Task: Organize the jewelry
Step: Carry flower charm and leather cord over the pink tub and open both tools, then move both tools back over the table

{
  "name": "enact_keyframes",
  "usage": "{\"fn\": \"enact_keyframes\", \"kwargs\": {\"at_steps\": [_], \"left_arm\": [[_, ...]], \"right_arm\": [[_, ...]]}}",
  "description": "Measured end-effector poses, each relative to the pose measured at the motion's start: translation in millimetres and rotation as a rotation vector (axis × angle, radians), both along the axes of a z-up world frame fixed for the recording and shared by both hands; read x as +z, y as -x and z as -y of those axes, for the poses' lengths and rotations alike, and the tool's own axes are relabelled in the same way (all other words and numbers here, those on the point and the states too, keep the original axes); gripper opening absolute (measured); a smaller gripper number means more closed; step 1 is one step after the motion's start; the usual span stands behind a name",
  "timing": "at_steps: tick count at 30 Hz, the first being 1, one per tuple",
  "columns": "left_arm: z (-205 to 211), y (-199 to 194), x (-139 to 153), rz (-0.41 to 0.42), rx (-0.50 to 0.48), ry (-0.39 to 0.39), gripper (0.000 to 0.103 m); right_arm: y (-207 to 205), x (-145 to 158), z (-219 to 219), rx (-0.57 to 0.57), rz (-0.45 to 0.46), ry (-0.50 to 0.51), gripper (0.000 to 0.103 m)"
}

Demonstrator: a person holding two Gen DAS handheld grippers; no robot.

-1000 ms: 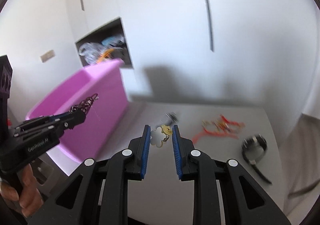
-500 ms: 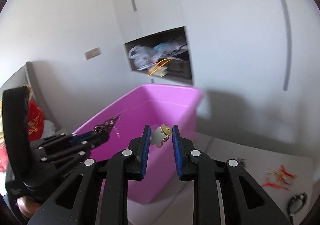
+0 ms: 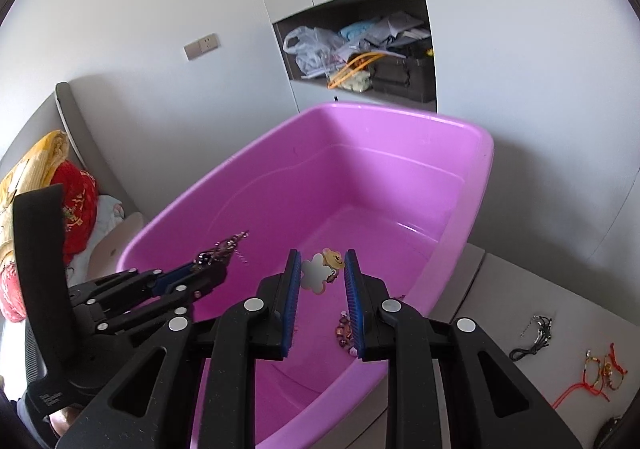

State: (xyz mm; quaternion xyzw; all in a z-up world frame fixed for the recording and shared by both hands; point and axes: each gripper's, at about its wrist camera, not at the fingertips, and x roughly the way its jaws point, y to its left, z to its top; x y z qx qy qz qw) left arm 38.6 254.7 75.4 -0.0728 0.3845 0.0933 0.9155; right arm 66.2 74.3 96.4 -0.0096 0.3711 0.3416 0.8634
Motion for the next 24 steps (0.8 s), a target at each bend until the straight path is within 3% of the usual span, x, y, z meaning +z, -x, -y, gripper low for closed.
{"fn": "enact_keyframes", "kwargs": {"at_steps": [12, 13, 15, 17, 19, 24], "left_arm": [[4, -3, -8, -0.013, 0.024, -0.017, 0.014], [4, -2, -8, -0.009, 0.026, -0.019, 0.018], [5, 0, -6, 0.004, 0.028, -0.034, 0.038], [8, 5, -3, 0.032, 0.040, -0.068, 0.070], [7, 9, 0, 0.054, 0.041, -0.066, 0.075], [4, 12, 2, 0.055, 0.050, -0.058, 0.078]], "right_arm": [[-14, -9, -7, -0.030, -0.003, 0.049, 0.022], [-14, -9, -6, -0.032, -0.002, 0.052, 0.022], [-14, -8, -5, -0.038, 0.003, 0.056, 0.026], [-13, -7, -5, -0.038, 0.009, 0.051, 0.034], [-12, -5, -5, -0.042, 0.021, 0.053, 0.041], [-12, -5, -3, -0.049, 0.025, 0.055, 0.043]]}}
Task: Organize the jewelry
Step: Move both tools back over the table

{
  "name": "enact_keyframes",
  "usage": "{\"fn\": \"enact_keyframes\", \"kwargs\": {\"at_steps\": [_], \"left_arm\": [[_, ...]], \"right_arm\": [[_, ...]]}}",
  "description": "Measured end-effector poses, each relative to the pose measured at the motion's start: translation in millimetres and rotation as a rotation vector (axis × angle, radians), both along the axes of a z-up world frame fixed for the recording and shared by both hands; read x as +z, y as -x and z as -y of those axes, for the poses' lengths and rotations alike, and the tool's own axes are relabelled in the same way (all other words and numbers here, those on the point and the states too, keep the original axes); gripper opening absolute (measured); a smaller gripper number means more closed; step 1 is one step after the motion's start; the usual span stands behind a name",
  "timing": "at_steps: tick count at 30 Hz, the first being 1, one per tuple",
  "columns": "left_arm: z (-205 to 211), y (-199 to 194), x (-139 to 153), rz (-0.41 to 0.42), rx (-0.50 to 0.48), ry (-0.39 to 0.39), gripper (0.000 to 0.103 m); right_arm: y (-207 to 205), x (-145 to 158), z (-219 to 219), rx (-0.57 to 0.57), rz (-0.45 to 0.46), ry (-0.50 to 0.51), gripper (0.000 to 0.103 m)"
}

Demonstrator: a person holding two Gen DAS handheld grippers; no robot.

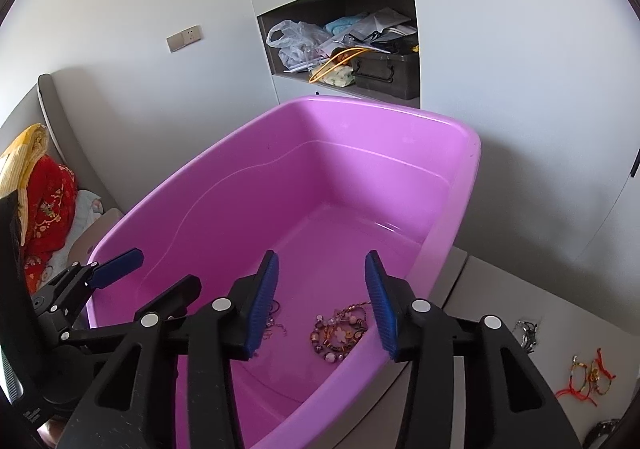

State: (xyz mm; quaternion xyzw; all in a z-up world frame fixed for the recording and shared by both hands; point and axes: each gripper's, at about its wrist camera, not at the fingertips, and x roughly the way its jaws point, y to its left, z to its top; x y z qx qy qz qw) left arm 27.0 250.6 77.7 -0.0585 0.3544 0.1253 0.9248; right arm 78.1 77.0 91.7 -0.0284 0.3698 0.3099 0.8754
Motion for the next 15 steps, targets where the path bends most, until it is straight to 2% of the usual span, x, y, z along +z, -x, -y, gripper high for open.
{"fn": "enact_keyframes", "kwargs": {"at_steps": [15], "left_arm": [[9, 11, 12, 0.034, -0.001, -0.014, 0.086]], "right_arm": [[11, 10, 22, -0.016, 0.006, -0.053, 0.047]]}}
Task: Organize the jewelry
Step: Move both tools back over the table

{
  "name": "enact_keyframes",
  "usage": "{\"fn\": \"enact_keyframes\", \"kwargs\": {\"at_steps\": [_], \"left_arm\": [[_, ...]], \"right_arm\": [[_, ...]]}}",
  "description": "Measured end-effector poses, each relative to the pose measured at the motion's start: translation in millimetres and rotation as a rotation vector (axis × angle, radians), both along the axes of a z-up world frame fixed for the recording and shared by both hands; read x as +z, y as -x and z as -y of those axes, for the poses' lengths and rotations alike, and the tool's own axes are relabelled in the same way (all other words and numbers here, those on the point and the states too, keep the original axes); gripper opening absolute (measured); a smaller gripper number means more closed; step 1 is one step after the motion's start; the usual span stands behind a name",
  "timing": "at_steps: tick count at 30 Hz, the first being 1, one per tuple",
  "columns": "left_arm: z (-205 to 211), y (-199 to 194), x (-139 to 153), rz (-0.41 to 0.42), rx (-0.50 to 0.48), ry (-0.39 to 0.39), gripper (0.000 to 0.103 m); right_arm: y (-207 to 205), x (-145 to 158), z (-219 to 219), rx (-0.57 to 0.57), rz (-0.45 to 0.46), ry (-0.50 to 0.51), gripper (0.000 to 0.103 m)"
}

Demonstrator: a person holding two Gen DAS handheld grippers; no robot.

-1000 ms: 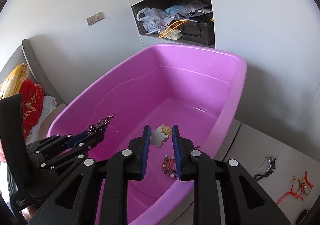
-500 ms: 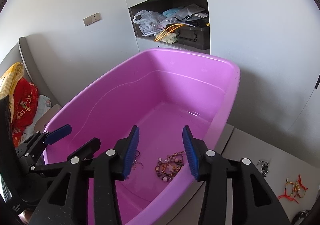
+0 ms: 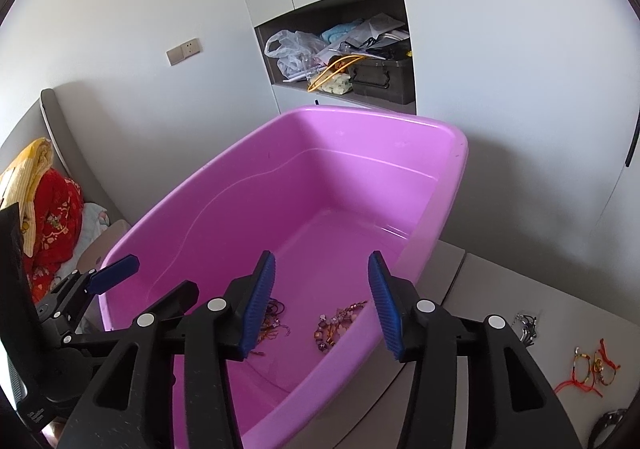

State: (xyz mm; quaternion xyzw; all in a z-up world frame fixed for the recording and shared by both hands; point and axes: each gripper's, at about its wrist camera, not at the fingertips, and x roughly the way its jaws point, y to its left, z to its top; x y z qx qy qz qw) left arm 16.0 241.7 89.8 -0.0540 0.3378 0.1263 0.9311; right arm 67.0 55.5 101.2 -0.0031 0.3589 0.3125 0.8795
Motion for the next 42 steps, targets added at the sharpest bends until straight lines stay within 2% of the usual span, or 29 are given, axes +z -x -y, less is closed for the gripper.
{"fn": "enact_keyframes", "kwargs": {"at_steps": [12, 18, 24, 33, 40, 42], "left_arm": [[28, 20, 16, 0.036, -0.034, -0.024, 0.095], [51, 31, 12, 0.036, -0.080, 0.007, 0.095], [83, 42, 1, 0.027, -0.149, 0.034, 0.095], [138, 54, 0, 0.064, -0.263, 0.012, 0.095], [176, 56, -6, 0.107, -0.269, -0.096, 0.097], [186, 54, -10, 0.089, -0.303, -0.083, 0.097]], "right_arm": [[32, 5, 48, -0.055, 0.007, -0.050, 0.052], [59, 3, 81, -0.128, 0.038, -0.048, 0.055], [87, -14, 117, -0.223, 0.047, -0.032, 0.057], [123, -44, 194, -0.390, 0.034, -0.045, 0.058], [138, -75, 265, -0.546, -0.001, -0.013, 0.058], [139, -83, 279, -0.575, -0.014, -0.009, 0.058]]}}
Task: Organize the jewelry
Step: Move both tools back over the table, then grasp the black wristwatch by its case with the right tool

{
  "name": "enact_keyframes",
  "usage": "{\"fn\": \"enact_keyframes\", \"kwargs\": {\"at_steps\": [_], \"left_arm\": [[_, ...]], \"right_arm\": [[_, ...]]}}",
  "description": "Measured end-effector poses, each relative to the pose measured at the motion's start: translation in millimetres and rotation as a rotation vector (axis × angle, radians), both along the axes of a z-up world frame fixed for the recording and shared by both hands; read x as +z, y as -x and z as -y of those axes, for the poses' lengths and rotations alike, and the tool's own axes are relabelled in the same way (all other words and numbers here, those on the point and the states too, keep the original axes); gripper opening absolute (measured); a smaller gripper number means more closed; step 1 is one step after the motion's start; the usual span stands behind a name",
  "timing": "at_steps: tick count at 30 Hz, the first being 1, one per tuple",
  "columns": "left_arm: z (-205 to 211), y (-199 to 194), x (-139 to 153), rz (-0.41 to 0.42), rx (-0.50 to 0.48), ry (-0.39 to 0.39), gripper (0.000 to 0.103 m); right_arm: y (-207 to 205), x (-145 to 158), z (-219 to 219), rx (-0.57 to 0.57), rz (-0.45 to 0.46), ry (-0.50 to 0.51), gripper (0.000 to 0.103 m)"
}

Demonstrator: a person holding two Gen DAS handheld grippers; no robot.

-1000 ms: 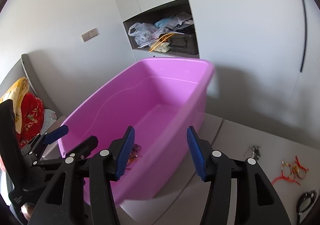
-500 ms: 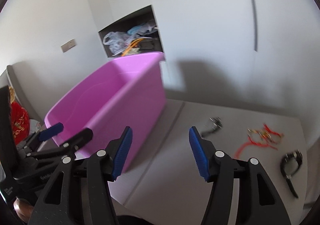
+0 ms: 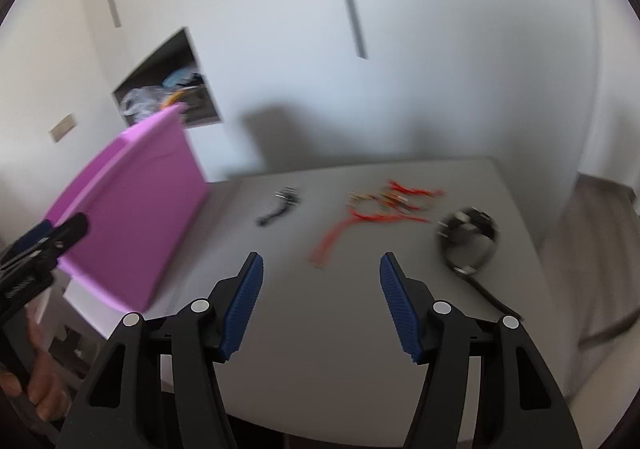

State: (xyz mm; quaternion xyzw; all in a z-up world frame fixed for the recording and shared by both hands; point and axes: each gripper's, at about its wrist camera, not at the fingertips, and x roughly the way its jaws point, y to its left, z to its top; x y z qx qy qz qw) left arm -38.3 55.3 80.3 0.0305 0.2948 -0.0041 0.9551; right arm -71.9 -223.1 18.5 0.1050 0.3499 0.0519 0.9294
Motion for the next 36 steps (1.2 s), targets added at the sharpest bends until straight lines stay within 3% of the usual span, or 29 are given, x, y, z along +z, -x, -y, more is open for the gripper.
{"fn": "enact_keyframes", "kwargs": {"at_steps": [15, 36], "left_arm": [[82, -65, -73, -0.197, -0.115, 0.028, 0.097], [159, -157, -133, -0.273, -0.223, 0.062, 0.097]], "right_arm": [[-24, -52, 72, -0.153, -0.101, 0.043, 0.058], [-78, -92, 112, -0.273, -0.146, 0.084, 0.058]]}}
